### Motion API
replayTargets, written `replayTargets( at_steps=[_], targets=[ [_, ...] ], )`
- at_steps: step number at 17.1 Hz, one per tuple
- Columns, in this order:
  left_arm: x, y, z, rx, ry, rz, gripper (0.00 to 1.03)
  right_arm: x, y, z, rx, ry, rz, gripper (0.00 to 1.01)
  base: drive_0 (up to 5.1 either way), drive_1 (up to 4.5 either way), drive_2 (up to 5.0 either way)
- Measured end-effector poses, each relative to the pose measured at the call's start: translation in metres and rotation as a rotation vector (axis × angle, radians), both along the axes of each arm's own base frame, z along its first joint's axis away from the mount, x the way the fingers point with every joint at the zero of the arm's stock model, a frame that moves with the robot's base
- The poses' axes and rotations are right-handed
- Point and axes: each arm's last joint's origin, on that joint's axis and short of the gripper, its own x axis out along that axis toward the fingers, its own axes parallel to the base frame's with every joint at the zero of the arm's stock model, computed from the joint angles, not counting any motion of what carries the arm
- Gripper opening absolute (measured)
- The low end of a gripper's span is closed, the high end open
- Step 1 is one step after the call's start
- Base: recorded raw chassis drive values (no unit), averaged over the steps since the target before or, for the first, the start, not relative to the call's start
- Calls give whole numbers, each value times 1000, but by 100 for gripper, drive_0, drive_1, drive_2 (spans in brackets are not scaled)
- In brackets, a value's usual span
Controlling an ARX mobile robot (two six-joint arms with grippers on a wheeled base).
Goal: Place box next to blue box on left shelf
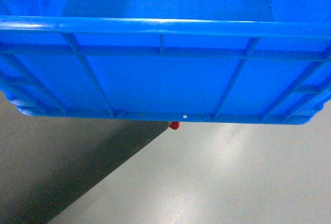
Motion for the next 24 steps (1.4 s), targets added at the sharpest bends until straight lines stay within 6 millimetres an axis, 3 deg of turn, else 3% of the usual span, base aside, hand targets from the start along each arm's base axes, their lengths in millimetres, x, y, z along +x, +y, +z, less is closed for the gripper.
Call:
replayTargets(
  at_steps=[24],
  targets=[
    [0, 0, 0, 0, 0, -1, 15, 0, 0, 0, 0, 0, 0, 8, -144, -144, -144]
  ],
)
